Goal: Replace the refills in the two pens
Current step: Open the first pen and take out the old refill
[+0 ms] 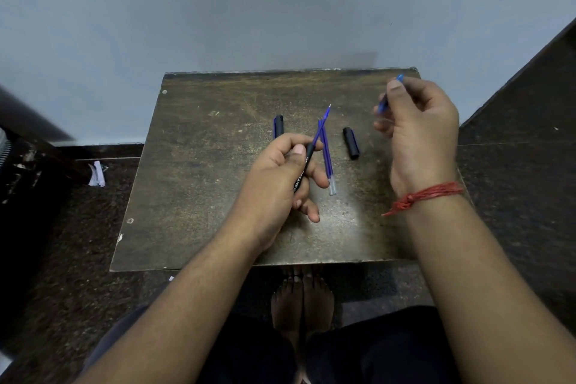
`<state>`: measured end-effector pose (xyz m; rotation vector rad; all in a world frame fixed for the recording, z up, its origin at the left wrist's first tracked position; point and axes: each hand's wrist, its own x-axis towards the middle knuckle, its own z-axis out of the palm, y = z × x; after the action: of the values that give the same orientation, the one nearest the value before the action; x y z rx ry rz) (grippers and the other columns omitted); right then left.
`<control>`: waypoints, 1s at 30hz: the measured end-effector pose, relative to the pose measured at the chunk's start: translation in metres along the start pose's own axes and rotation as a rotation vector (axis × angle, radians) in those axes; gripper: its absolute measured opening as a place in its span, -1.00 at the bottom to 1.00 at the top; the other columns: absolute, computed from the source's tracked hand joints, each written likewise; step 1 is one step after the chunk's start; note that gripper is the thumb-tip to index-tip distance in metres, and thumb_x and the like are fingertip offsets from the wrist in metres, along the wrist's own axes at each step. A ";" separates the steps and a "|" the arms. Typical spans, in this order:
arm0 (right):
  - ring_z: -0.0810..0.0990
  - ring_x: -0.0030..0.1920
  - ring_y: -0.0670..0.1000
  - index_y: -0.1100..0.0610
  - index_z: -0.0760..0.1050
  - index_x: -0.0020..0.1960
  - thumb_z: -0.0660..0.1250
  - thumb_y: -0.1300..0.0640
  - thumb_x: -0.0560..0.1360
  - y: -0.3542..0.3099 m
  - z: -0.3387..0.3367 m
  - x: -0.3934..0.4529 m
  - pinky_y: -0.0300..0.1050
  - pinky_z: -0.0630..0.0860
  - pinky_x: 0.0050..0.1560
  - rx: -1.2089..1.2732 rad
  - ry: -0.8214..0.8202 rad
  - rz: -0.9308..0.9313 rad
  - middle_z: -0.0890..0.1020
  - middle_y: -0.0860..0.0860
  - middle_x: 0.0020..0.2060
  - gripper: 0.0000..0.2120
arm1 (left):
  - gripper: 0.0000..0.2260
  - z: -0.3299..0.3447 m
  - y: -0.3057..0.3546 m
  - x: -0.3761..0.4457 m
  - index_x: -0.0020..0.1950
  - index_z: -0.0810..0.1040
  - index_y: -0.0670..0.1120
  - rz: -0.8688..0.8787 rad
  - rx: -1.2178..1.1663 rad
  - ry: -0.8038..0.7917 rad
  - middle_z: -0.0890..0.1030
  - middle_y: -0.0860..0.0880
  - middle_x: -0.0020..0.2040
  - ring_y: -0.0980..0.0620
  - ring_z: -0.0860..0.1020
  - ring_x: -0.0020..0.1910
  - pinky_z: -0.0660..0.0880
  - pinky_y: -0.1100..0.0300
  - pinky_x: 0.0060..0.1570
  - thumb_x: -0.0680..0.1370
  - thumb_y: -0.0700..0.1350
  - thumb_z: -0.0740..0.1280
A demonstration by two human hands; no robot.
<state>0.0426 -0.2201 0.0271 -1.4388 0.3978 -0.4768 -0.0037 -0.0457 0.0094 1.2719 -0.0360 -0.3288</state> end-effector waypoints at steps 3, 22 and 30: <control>0.57 -0.21 -0.14 -0.02 0.57 -0.07 0.39 0.05 0.54 0.010 -0.013 0.008 -0.25 0.48 -0.17 -0.522 -0.073 -0.140 0.63 -0.07 -0.20 -0.97 | -0.79 0.000 0.001 0.000 0.12 0.51 -0.18 0.012 -0.013 0.021 0.58 -0.11 -0.33 0.11 0.24 -0.58 0.44 0.22 -0.57 0.71 -0.19 0.09; 0.53 -0.07 0.04 0.00 0.54 -0.05 0.30 -0.04 0.57 0.022 -0.008 0.003 -0.11 0.35 -0.12 -1.104 -0.226 -0.144 0.57 -0.04 -0.11 -0.87 | -0.79 0.000 0.001 0.000 0.12 0.52 -0.17 0.006 0.003 0.050 0.59 -0.10 -0.34 0.13 0.26 -0.59 0.43 0.22 -0.57 0.71 -0.18 0.10; 0.54 -0.28 -0.15 0.00 0.57 -0.10 0.29 -0.09 0.59 -0.001 0.007 -0.014 -0.26 0.43 -0.28 -0.595 -0.215 -0.139 0.63 -0.09 -0.25 -0.80 | -0.79 -0.001 0.000 0.001 0.13 0.51 -0.19 0.008 -0.012 0.048 0.59 -0.10 -0.34 0.12 0.26 -0.59 0.44 0.22 -0.57 0.71 -0.18 0.10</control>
<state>0.0344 -0.2071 0.0287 -2.0832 0.2763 -0.3183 -0.0025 -0.0452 0.0085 1.2665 0.0018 -0.2910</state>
